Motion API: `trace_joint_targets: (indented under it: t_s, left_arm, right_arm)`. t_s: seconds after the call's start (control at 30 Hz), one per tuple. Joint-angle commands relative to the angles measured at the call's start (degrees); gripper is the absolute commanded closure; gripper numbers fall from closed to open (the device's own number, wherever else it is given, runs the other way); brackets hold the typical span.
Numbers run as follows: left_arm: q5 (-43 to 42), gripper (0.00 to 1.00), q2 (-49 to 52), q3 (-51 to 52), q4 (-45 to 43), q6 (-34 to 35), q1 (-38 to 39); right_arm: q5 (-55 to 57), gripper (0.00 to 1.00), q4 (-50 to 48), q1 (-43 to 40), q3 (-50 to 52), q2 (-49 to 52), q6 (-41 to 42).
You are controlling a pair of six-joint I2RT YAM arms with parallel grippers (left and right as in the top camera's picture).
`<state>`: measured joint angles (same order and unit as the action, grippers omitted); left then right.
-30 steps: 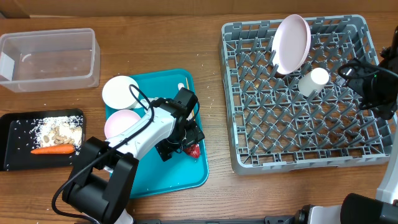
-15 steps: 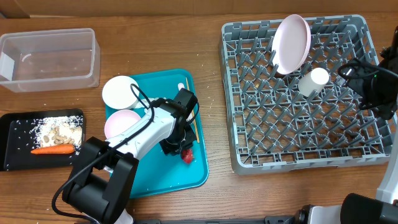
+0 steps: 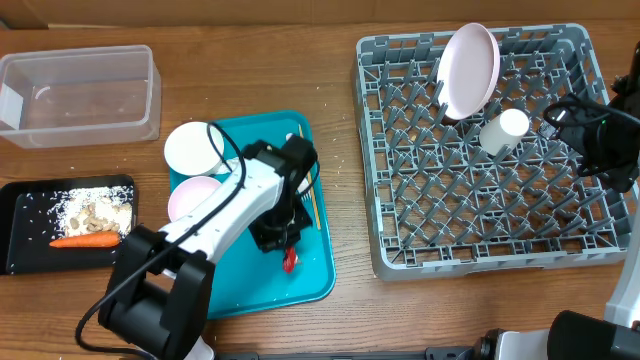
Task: Sort waste into correct bins and load items into the dishwasher rack
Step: 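Lower the left gripper and grasp the red snack wrapper, then carry the wrapper left and drop it beside the clear bin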
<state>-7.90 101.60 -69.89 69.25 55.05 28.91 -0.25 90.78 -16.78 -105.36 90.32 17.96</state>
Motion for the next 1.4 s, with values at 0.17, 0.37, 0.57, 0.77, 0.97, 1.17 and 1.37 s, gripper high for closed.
trace_joint_targets:
  t_s: [0.17,0.37,0.57,0.77,0.97,1.17,1.37]
  left_arm:
    - [0.85,0.96,-2.78,-13.51,6.54,-7.91,-0.52]
    - [6.49,0.96,-2.78,-24.35,11.13,-11.19,-5.7]
    - [11.63,0.96,-2.78,-32.72,6.21,-11.39,-18.21]
    - [11.74,0.96,-1.03,-32.7,-6.05,-11.39,-29.18]
    - [11.74,0.96,2.56,-32.7,-17.25,-11.3,-37.05]
    - [12.17,0.94,6.51,-32.7,-21.22,-8.74,-43.06]
    - [12.17,0.52,8.76,-32.7,-21.09,-8.81,-48.43]
  right_arm:
    - [-0.5,0.0,-0.33,0.09,0.02,-0.46,0.09]
    - [-0.5,0.0,-0.33,0.09,0.04,-0.46,0.09]
    - [-0.5,0.0,-0.33,0.09,0.04,-0.46,0.09]
    - [-0.5,0.0,-0.33,0.09,0.04,-0.46,0.09]
    - [-0.5,0.0,-0.33,0.09,0.04,-0.46,0.09]
    - [-0.5,0.0,-0.33,0.09,0.04,-0.46,0.09]
    - [-0.5,0.0,-0.33,0.09,0.04,-0.46,0.09]
